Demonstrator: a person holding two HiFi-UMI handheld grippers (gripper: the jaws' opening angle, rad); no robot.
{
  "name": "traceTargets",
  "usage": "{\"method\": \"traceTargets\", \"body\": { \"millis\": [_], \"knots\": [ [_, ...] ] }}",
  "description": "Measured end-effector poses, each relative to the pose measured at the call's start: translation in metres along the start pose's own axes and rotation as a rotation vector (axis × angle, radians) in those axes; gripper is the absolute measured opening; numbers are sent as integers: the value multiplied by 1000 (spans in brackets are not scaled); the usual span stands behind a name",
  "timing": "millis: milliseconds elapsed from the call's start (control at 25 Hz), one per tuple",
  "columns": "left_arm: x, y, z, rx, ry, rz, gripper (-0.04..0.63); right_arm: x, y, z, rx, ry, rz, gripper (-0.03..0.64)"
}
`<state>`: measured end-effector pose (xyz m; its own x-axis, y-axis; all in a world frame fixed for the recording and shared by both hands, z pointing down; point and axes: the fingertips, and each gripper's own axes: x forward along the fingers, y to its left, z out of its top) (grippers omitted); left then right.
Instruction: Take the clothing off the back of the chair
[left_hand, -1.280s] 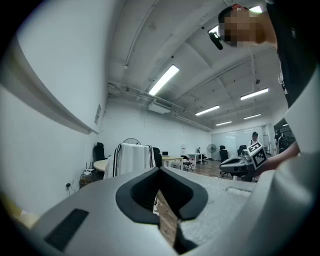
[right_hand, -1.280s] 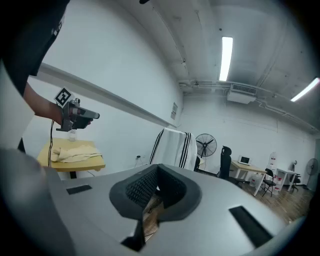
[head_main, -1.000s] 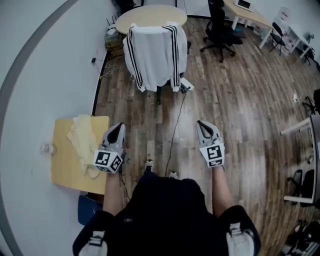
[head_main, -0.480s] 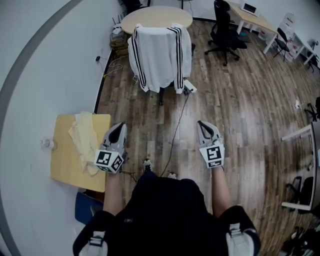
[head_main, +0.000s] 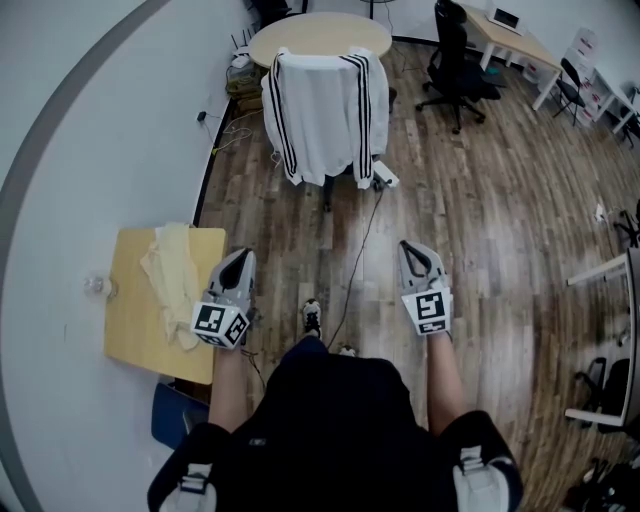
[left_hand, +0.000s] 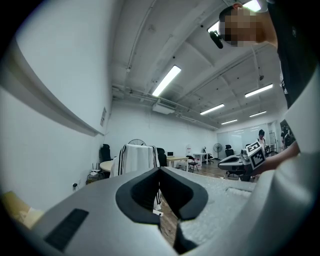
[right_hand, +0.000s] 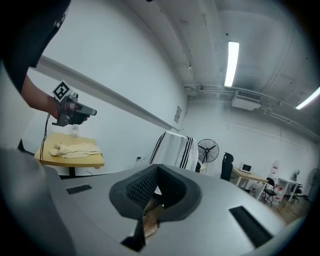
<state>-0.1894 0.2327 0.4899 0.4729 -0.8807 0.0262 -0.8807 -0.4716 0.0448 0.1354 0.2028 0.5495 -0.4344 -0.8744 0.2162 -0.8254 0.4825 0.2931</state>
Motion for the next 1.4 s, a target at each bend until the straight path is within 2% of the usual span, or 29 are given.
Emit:
{"method": "traceTargets", "body": {
  "millis": [560,1400],
  "knots": [
    [54,49,13,-19,-29,-19,0,63,-18,20,-3,1,-23,-6],
    [130,94,-1,-25,23,-98,0,132,-36,17,12,43,-51,-6]
  ]
}}
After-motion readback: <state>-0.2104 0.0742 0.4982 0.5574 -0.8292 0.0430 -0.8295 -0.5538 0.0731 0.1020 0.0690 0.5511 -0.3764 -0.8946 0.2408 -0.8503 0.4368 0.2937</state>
